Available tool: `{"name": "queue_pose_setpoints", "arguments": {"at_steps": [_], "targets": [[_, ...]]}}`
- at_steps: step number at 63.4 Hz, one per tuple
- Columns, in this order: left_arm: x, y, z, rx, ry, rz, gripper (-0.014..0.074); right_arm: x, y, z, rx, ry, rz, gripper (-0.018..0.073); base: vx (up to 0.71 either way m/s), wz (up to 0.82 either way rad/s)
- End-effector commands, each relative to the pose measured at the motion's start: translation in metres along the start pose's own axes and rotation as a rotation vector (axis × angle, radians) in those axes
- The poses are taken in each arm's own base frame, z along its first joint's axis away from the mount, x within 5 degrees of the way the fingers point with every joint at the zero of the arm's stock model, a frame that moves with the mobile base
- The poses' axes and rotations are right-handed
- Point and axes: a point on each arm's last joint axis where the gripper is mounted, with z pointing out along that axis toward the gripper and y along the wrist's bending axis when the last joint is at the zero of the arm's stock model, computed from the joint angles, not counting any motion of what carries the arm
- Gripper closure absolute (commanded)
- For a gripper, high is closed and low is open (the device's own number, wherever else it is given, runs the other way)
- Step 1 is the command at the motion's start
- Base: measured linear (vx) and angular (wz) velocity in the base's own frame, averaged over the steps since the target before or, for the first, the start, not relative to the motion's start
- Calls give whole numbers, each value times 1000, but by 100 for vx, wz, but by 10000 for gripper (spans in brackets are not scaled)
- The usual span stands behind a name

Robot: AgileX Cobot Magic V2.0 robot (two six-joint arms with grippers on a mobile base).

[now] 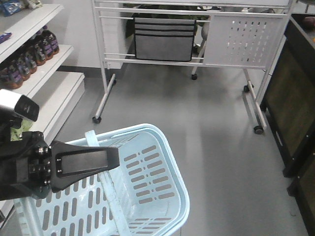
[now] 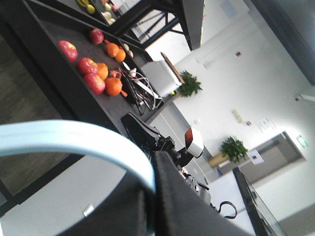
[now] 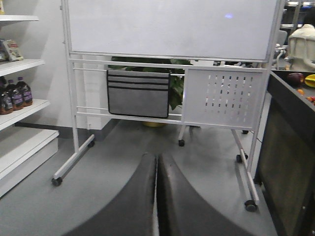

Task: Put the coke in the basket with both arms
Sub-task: 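Turn the base away from the shelf while holding the basket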

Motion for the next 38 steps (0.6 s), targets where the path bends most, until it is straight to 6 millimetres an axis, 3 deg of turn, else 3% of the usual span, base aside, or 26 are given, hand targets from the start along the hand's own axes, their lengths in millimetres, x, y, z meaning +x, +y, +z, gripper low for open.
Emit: {"name": "queue_pose_setpoints", "arguments": {"at_steps": [1, 38], "targets": [[-2, -28, -2, 214, 12, 18, 603, -4, 2, -1, -17, -76, -13, 564, 14, -41], [-2, -28, -2, 214, 12, 18, 603, -4, 2, -1, -17, -76, -13, 564, 17, -27]]}}
